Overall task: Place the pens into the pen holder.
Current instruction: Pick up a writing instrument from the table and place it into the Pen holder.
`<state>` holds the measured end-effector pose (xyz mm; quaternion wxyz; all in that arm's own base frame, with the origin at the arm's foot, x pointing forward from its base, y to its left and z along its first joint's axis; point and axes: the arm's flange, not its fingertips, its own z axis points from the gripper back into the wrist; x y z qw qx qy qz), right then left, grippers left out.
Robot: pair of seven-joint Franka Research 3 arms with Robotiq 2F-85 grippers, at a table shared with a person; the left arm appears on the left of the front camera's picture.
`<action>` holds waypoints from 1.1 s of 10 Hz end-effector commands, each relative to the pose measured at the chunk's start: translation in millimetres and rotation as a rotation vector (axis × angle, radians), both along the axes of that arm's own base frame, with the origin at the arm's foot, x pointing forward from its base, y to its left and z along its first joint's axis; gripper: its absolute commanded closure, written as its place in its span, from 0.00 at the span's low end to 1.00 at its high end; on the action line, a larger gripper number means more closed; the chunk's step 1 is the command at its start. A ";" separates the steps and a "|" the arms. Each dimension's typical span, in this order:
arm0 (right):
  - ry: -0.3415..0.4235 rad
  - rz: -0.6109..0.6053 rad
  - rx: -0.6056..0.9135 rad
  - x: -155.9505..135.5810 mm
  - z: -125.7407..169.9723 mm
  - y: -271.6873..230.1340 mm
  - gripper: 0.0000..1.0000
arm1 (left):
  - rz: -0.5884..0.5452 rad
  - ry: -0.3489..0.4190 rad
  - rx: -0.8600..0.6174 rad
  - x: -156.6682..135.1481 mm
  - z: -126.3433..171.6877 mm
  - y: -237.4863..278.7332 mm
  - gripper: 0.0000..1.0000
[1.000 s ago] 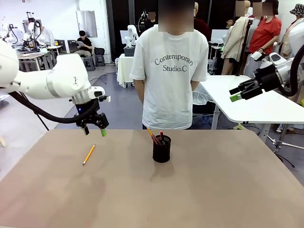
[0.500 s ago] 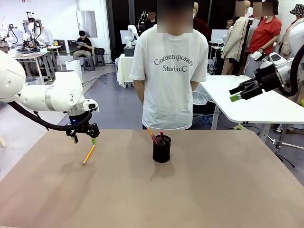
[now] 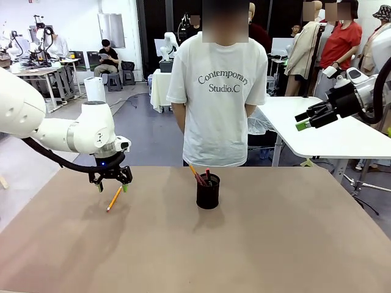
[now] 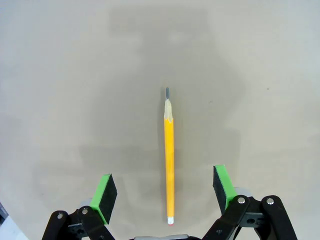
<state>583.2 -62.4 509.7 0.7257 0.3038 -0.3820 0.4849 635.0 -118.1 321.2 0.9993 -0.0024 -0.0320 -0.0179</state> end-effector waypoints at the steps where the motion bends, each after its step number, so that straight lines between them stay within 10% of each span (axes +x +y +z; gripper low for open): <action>1: -0.004 -0.001 -0.002 1.1 2.3 1.6 0.00 | 0.031 0.014 -0.027 6.2 -6.0 -1.7 0.00; 11: -0.004 -0.001 -0.002 1.1 2.3 1.6 0.00 | -0.005 -0.006 0.011 19.8 -9.2 -10.1 0.00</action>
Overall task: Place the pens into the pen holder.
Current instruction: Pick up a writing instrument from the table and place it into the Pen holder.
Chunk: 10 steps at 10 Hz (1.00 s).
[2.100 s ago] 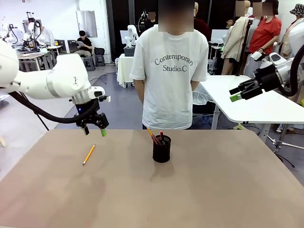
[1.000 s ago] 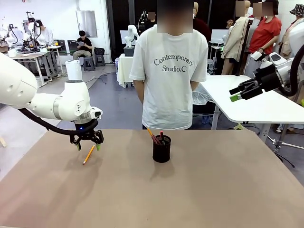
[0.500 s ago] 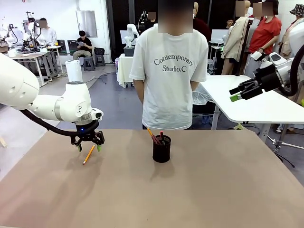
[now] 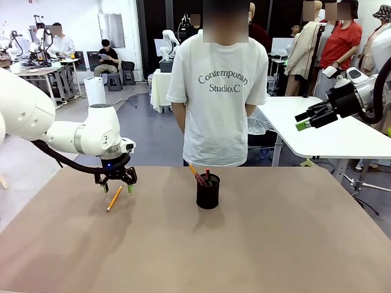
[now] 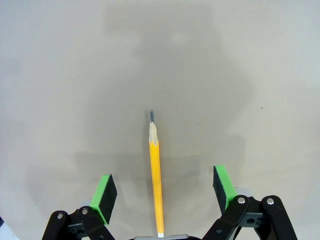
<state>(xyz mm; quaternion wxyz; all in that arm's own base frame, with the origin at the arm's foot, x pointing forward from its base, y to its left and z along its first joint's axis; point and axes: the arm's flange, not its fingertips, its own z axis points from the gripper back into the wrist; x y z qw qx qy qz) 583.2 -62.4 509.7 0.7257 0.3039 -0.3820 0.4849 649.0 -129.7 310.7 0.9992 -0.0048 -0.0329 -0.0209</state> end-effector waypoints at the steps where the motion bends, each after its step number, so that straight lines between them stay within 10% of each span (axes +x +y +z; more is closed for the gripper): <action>1: -0.004 -0.001 -0.002 1.1 2.3 1.6 0.00 | -0.001 -0.001 0.027 7.7 1.5 0.7 0.16; 5: -0.004 -0.001 -0.002 1.1 2.3 1.6 0.00 | -0.005 0.011 0.029 11.4 1.8 0.1 0.95; 10: -0.004 -0.001 -0.002 1.1 2.3 1.6 0.00 | 0.007 0.027 0.031 12.9 2.3 2.7 1.00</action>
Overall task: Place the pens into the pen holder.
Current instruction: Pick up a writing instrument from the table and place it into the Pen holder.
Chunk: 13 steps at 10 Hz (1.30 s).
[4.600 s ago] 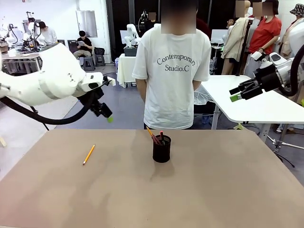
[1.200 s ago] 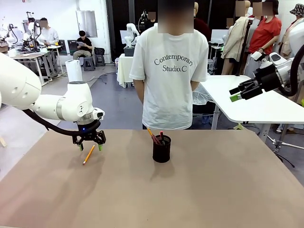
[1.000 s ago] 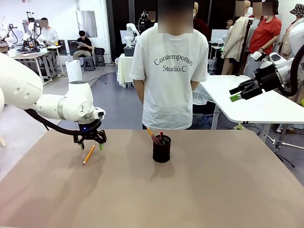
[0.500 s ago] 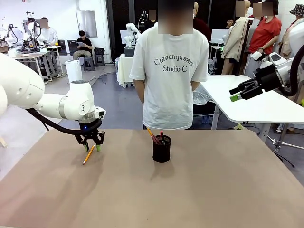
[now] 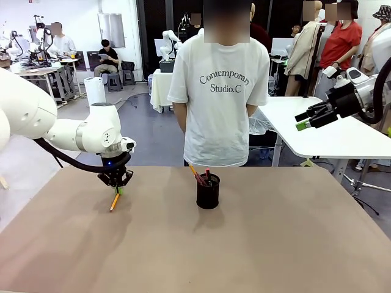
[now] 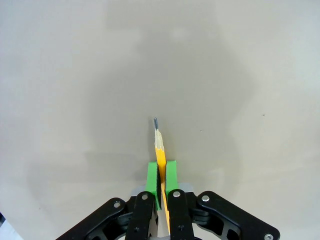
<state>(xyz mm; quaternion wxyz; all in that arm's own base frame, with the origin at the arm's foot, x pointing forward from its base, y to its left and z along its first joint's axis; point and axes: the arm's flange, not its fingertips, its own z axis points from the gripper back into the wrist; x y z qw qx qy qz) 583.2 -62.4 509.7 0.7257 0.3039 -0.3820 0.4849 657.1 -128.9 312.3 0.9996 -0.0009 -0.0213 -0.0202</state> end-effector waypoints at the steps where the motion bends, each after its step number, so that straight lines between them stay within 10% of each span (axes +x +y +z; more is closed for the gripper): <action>1: -0.004 -0.001 -0.002 1.1 2.4 1.6 0.00 | 0.005 0.015 0.021 5.1 0.9 2.8 1.00; 10: -0.004 -0.001 -0.002 1.1 2.4 1.6 0.00 | -0.343 -0.067 -0.688 -69.2 127.0 32.4 1.00; 13: -0.004 -0.001 -0.002 1.1 2.4 1.6 0.00 | -0.821 -0.216 -0.949 -110.1 175.8 29.7 1.00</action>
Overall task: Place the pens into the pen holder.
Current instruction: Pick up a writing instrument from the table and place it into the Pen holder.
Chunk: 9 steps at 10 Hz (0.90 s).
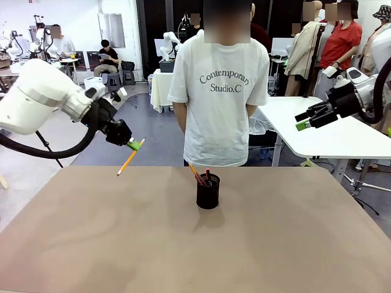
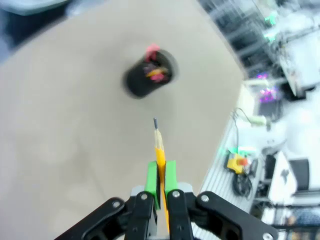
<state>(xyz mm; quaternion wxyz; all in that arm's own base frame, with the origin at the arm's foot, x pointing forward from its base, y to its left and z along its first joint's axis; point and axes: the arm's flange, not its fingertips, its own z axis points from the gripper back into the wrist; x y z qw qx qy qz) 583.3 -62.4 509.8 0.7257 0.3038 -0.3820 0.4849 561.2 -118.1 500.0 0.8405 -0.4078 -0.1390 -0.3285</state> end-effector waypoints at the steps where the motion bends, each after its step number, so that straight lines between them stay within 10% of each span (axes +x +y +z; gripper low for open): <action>1: -0.004 -0.001 -0.002 1.0 2.3 1.6 0.00 | -0.239 -0.103 -0.191 -16.5 -3.1 14.5 1.00; 4: -0.004 -0.001 -0.002 1.0 2.3 1.6 0.00 | 0.004 -0.476 -0.486 -5.5 12.2 -5.3 1.00; 9: -0.004 -0.001 -0.002 1.0 2.3 1.6 0.00 | 0.016 -0.468 -0.482 5.1 20.7 -3.4 1.00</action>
